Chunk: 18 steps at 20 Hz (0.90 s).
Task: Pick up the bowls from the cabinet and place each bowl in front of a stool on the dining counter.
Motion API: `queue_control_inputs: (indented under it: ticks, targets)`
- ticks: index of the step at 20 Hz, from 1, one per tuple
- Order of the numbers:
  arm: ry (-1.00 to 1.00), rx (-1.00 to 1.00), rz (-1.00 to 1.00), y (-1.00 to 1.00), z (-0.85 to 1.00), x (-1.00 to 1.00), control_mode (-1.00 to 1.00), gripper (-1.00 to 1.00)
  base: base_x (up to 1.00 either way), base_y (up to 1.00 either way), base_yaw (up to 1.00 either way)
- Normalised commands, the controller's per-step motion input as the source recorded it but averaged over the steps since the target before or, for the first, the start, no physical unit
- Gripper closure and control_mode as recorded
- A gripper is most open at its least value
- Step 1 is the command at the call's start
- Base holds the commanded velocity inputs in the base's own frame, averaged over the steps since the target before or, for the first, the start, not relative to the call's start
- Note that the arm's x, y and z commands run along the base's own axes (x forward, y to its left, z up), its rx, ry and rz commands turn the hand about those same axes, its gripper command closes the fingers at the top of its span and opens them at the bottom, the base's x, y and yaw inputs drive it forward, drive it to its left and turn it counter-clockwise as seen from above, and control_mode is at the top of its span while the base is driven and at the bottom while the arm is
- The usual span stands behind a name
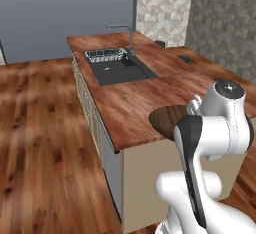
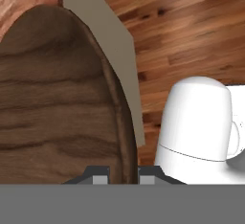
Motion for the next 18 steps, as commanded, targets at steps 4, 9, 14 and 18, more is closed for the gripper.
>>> queue_control_inputs:
  ticks: [4, 9, 14, 18]
  targets:
    - [0.00, 0.00, 0.00, 0.00, 0.00, 0.00, 1.00, 1.00, 0.00, -1.00, 0.28]
    - [0.00, 0.00, 0.00, 0.00, 0.00, 0.00, 1.00, 1.00, 0.00, -1.00, 0.28]
    - [0.00, 0.00, 0.00, 0.00, 0.00, 0.00, 1.00, 1.00, -0.01, -1.00, 0.24]
    - [0.00, 0.00, 0.00, 0.00, 0.00, 0.00, 1.00, 1.00, -0.03, -1.00, 0.28]
